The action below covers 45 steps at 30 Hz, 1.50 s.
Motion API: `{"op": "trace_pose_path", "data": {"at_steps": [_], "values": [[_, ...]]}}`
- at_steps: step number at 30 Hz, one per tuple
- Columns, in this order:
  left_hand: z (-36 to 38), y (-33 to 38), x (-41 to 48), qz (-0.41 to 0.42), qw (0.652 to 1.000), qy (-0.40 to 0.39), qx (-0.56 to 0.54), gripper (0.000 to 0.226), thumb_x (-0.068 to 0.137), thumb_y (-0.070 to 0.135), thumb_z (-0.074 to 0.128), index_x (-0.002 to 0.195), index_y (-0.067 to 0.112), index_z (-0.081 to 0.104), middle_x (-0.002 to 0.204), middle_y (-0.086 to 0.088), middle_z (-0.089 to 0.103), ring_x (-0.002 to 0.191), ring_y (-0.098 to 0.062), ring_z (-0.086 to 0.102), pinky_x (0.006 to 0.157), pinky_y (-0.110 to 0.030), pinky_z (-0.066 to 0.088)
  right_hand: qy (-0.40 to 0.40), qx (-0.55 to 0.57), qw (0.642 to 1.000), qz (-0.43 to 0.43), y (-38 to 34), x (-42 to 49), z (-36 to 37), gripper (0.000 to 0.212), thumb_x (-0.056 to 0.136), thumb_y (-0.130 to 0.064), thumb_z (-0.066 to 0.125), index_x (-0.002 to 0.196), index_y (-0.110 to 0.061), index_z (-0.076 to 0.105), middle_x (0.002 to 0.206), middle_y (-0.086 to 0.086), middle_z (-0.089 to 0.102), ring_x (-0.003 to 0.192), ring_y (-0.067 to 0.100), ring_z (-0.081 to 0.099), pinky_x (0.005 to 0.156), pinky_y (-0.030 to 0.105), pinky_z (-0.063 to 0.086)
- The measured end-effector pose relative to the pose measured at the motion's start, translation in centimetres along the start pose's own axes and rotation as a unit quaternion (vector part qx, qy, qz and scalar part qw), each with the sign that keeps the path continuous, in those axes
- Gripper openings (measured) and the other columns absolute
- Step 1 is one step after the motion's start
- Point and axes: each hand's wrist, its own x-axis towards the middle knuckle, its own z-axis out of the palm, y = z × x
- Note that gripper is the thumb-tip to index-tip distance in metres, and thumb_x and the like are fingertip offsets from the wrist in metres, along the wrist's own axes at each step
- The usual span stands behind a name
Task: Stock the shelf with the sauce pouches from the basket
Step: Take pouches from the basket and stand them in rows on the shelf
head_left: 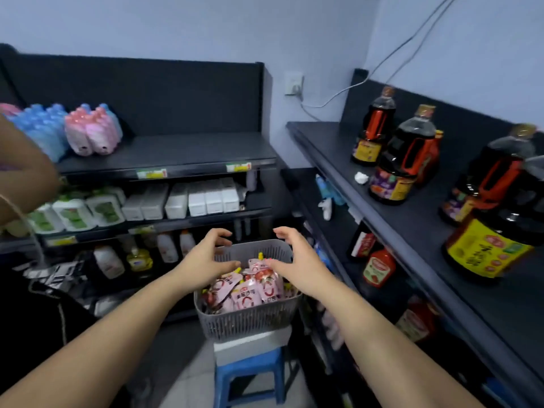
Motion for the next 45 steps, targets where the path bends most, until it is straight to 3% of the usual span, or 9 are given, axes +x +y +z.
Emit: {"op": "trace_pose_path", "data": {"at_steps": [2, 8, 14, 20, 29, 32, 38, 42, 45], "values": [[-1.1, -2.2, 0.7, -0.021, 1.0, -0.008, 0.012, 0.067, 0.078, 0.027, 0.081, 0.132, 0.021, 0.042, 0.122, 0.001, 0.056, 0.113, -0.013, 0.055, 0.087, -0.024, 0.046, -0.02, 0.017, 1.0, 0.014, 0.2, 2.1, 2.1, 0.064, 0.086, -0.027, 0.075, 0.14, -0.028, 0.042, 0.143, -0.007, 0.045, 0.11, -0.01, 0.049, 0.079, -0.007, 0.033], [-0.9, -8.3, 4.5, -0.064, 0.992, -0.033, 0.106, 0.06, 0.083, 0.027, 0.074, 0.135, 0.014, 0.045, 0.128, -0.005, 0.056, 0.118, -0.017, 0.054, 0.099, -0.023, 0.041, -0.075, -0.035, 0.994, 0.067, 4.0, 8.3, 6.2, 0.065, 0.088, -0.032, 0.071, 0.144, -0.023, 0.04, 0.147, -0.004, 0.046, 0.136, 0.013, 0.042, 0.109, 0.025, 0.034], [3.2, -12.4, 9.2, -0.156, 0.949, -0.117, 0.248, 0.068, 0.084, 0.043, 0.063, 0.142, 0.018, 0.037, 0.138, -0.011, 0.046, 0.127, -0.031, 0.047, 0.104, -0.044, 0.043, -0.176, -0.172, 0.96, 0.135, 10.9, 13.9, 8.8, 0.07, 0.089, -0.047, 0.063, 0.147, -0.016, 0.038, 0.145, 0.007, 0.046, 0.134, 0.029, 0.043, 0.111, 0.039, 0.038], [7.1, -16.5, 13.4, -0.235, 0.909, -0.161, 0.304, 0.071, 0.087, 0.041, 0.059, 0.147, 0.017, 0.028, 0.141, -0.01, 0.042, 0.129, -0.031, 0.043, 0.103, -0.046, 0.044, -0.277, -0.255, 0.915, 0.144, 17.8, 18.1, 12.4, 0.065, 0.093, -0.039, 0.057, 0.15, -0.02, 0.034, 0.146, 0.011, 0.045, 0.133, 0.032, 0.043, 0.108, 0.039, 0.041], [12.1, -23.9, 17.2, -0.295, 0.869, -0.249, 0.308, 0.071, 0.092, 0.037, 0.057, 0.149, 0.014, 0.022, 0.153, -0.015, 0.03, 0.136, -0.035, 0.037, 0.105, -0.047, 0.041, -0.386, -0.19, 0.863, 0.264, 24.4, 18.9, 20.6, 0.027, 0.093, -0.019, 0.052, 0.116, -0.009, 0.064, 0.115, 0.012, 0.066, 0.105, 0.027, 0.062, 0.083, 0.03, 0.047], [12.7, -26.5, 18.6, -0.312, 0.879, -0.229, 0.277, 0.068, 0.092, 0.037, 0.058, 0.147, 0.013, 0.025, 0.151, -0.016, 0.032, 0.135, -0.035, 0.037, 0.108, -0.046, 0.038, -0.375, -0.16, 0.857, 0.316, 25.6, 18.8, 22.7, 0.035, 0.092, -0.025, 0.062, 0.121, -0.007, 0.056, 0.122, 0.013, 0.065, 0.108, 0.028, 0.063, 0.077, 0.026, 0.046], [14.4, -30.7, 19.9, -0.443, 0.884, -0.119, 0.087, 0.074, 0.09, 0.043, 0.059, 0.149, 0.015, 0.023, 0.149, -0.019, 0.035, 0.134, -0.039, 0.041, 0.11, -0.042, 0.038, -0.279, -0.138, 0.865, 0.394, 26.5, 18.5, 25.6, 0.071, 0.078, -0.039, 0.08, 0.133, -0.008, 0.046, 0.133, 0.01, 0.055, 0.121, 0.027, 0.056, 0.097, 0.03, 0.049], [14.9, -31.9, 21.0, -0.49, 0.855, -0.122, 0.116, 0.084, 0.086, 0.06, 0.057, 0.148, 0.011, 0.029, 0.154, -0.019, 0.021, 0.135, -0.04, 0.04, 0.11, -0.044, 0.038, -0.287, -0.121, 0.869, 0.385, 26.5, 18.7, 26.2, 0.061, 0.073, -0.043, 0.082, 0.125, -0.019, 0.061, 0.129, 0.003, 0.062, 0.117, 0.023, 0.059, 0.097, 0.03, 0.051], [15.0, -32.3, 21.8, -0.491, 0.85, -0.17, 0.089, 0.082, 0.082, 0.063, 0.061, 0.143, 0.012, 0.041, 0.145, -0.017, 0.041, 0.122, -0.034, 0.054, 0.101, -0.04, 0.046, -0.289, -0.072, 0.861, 0.413, 26.7, 18.9, 25.6, 0.051, 0.071, -0.039, 0.084, 0.116, -0.022, 0.067, 0.119, -0.002, 0.07, 0.108, 0.02, 0.065, 0.092, 0.029, 0.053]]}}
